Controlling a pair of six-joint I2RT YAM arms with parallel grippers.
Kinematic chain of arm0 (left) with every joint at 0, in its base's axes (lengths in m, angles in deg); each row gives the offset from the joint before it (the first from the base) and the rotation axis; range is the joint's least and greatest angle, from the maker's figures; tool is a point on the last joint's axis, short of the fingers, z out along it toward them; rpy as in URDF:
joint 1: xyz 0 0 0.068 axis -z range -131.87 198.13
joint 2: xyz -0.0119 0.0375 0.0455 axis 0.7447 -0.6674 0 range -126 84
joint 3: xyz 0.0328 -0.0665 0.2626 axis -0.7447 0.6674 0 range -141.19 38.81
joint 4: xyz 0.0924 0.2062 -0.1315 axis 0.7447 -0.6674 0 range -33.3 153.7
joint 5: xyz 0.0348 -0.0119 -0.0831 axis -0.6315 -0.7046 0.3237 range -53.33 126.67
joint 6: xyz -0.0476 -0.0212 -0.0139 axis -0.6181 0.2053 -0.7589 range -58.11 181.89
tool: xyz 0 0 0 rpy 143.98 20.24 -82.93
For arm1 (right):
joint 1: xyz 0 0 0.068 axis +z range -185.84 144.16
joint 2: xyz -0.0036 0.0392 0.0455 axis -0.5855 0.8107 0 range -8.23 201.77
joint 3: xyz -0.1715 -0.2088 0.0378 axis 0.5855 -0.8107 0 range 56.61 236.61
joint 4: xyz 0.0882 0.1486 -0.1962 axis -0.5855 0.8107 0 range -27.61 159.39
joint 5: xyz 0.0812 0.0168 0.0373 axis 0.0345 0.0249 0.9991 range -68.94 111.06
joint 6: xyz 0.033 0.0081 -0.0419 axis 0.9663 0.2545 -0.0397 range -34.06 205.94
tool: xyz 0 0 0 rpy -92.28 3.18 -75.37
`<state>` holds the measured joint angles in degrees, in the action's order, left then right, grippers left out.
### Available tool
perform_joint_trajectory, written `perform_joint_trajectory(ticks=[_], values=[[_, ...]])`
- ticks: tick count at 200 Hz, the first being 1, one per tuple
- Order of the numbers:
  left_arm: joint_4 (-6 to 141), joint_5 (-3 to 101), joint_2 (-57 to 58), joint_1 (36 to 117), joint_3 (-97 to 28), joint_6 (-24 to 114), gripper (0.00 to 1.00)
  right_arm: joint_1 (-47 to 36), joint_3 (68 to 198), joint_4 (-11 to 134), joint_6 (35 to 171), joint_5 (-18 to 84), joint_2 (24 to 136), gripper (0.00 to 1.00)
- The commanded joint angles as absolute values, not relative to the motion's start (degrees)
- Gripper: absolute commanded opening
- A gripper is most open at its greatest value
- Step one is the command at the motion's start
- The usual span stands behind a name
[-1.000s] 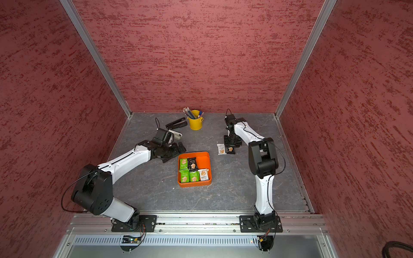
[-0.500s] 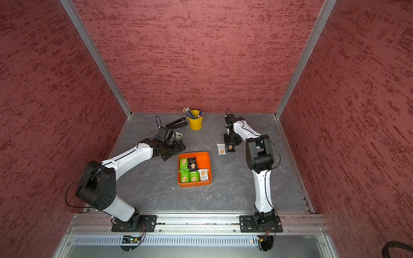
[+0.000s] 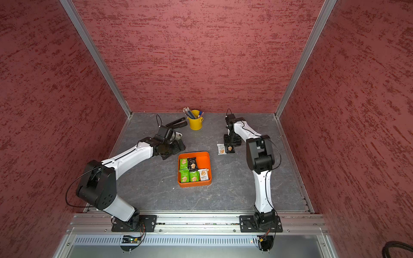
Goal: Take the cookies out of the storage box
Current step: Place the cookie at the center of the board.
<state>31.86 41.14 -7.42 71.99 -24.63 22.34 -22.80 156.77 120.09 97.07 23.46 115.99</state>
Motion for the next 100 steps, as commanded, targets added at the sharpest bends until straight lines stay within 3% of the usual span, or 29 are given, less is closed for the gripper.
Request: perform_joint_trajectory(ticks=[1, 67, 100], values=[[30.76, 42.09, -6.64, 72.08, -25.32, 24.74, 1.0, -22.76, 153.03, 117.41, 101.49, 26.89, 108.84, 0.61], [30.84, 47.34, -2.06, 69.52, -19.82, 27.64, 1.0, -19.28, 133.01, 102.3, 113.66, 40.75, 92.03, 0.6], [31.95, 52.61, 0.6, 66.16, -15.89, 28.39, 1.0, -13.8, 127.62, 97.81, 116.41, 41.69, 87.02, 0.6]])
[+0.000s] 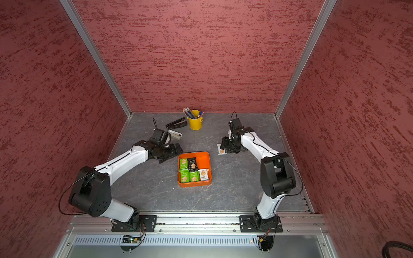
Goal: Take the cookies out of the storage box
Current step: Place the cookie at the center of the board, then pick up the cookie from the storage box.
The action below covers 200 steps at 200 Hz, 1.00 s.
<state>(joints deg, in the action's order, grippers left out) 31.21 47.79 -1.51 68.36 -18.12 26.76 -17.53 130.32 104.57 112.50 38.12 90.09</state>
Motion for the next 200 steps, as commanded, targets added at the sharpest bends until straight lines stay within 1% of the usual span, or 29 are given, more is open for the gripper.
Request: perform_joint_trajectory(ticks=[1, 16, 50, 70, 92, 113, 124, 131, 171, 200], values=[[31.96, 52.73, 0.68, 66.02, -15.74, 28.4, 1.0, -13.62, 127.49, 97.63, 116.51, 41.7, 86.9, 0.6], [32.31, 54.26, 1.75, 64.31, -14.24, 28.71, 1.0, -10.26, 125.66, 95.46, 117.67, 41.65, 85.47, 0.6], [30.96, 55.19, 3.83, 61.74, -13.09, 31.13, 1.0, -1.98, 124.89, 92.6, 120.48, 37.93, 84.76, 0.62], [29.88, 55.06, 4.83, 60.86, -12.92, 32.82, 1.0, 2.29, 125.78, 90.72, 121.94, 36.99, 85.57, 0.62], [29.55, 55.39, 6.22, 59.75, -11.9, 33.5, 1.0, 6.02, 128.4, 92.01, 121.93, 34.2, 87.96, 0.62], [29.65, 56.01, 7.44, 58.69, -10.71, 33.92, 1.0, 8.35, 131.16, 94.19, 121.21, 32.32, 91.01, 0.63], [29.51, 56.14, 7.87, 58.45, -10.34, 34.27, 1.0, 9.31, 132.98, 95.84, 120.62, 30.86, 92.69, 0.68], [29.35, 56.12, 8.2, 58.31, -10.09, 34.51, 1.0, 9.86, 134.21, 96.95, 120.21, 29.81, 93.84, 0.69], [29.17, 56.11, 9.38, 57.71, -9.27, 35.26, 1.0, 11.43, 140.36, 102.71, 119.56, 24.34, 99.93, 0.69], [29.37, 56.1, 9.82, 57.52, -8.92, 35.04, 1.0, 12.19, 143.8, 105.13, 118.26, 22.8, 103.15, 0.68]])
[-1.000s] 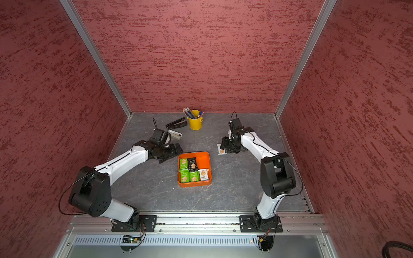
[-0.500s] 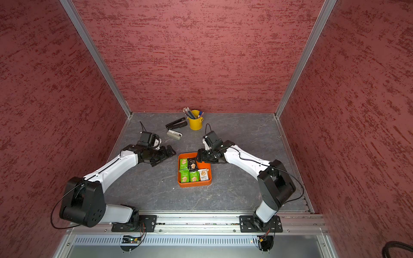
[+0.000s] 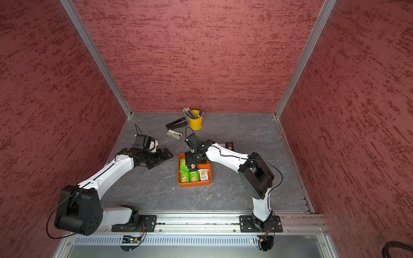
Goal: Take the cookies out of the storage box
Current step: Pick up the cookie from the storage box.
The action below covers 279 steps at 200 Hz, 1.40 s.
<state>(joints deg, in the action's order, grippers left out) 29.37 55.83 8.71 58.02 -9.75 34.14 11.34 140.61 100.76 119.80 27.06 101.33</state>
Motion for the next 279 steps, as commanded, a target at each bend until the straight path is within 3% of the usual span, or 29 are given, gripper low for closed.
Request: perform_joint_trajectory(ticks=[1, 178, 231, 279], values=[[29.4, 56.1, 9.82, 57.49, -8.92, 35.02, 1.0, 12.21, 144.01, 105.25, 118.23, 22.72, 103.27, 0.68], [29.51, 54.65, 10.62, 56.78, -7.13, 35.61, 1.0, 13.21, 150.93, 109.67, 117.93, 19.25, 112.76, 0.57], [29.68, 54.76, 10.7, 56.63, -6.99, 35.7, 1.0, 13.21, 151.5, 109.91, 117.87, 19.09, 112.83, 0.39], [30.07, 54.8, 10.46, 56.52, -6.89, 35.52, 1.0, 13.19, 151.5, 110.24, 117.58, 18.77, 111.86, 0.36]])
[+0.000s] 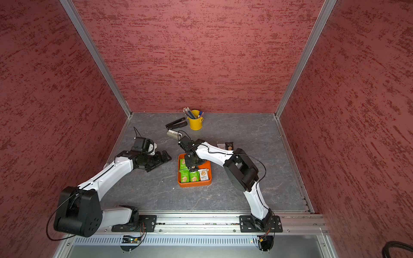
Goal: Take the cookies out of the storage box
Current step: Pick up the cookie from the storage box.
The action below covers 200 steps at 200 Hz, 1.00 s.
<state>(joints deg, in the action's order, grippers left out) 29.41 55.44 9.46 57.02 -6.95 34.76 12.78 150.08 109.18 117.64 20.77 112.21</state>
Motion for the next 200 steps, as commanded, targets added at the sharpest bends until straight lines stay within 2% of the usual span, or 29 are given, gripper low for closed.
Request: perform_joint_trajectory(ticks=[1, 72, 113, 164, 200], values=[[30.1, 54.79, 10.45, 56.54, -6.94, 35.48, 1.0, 13.15, 151.47, 110.31, 117.58, 18.77, 111.8, 0.36], [31.29, 57.26, 8.48, 56.55, -7.37, 33.46, 1.0, 13.2, 148.52, 109.78, 117.53, 19.13, 104.28, 0.35], [32.28, 56.77, 6.13, 59.64, -10.35, 31.48, 1.0, 12.75, 146.37, 111.66, 117.04, 14.98, 99.44, 0.35], [32.1, 54.3, 1.82, 65.38, -15.74, 30.69, 1.0, 8.91, 145.11, 114.27, 113.02, 10.79, 95.62, 0.35], [32.19, 53.76, -1.58, 67.35, -18.42, 29.34, 1.0, 3.05, 144.31, 115.74, 108.76, 10.43, 94.43, 0.35]])
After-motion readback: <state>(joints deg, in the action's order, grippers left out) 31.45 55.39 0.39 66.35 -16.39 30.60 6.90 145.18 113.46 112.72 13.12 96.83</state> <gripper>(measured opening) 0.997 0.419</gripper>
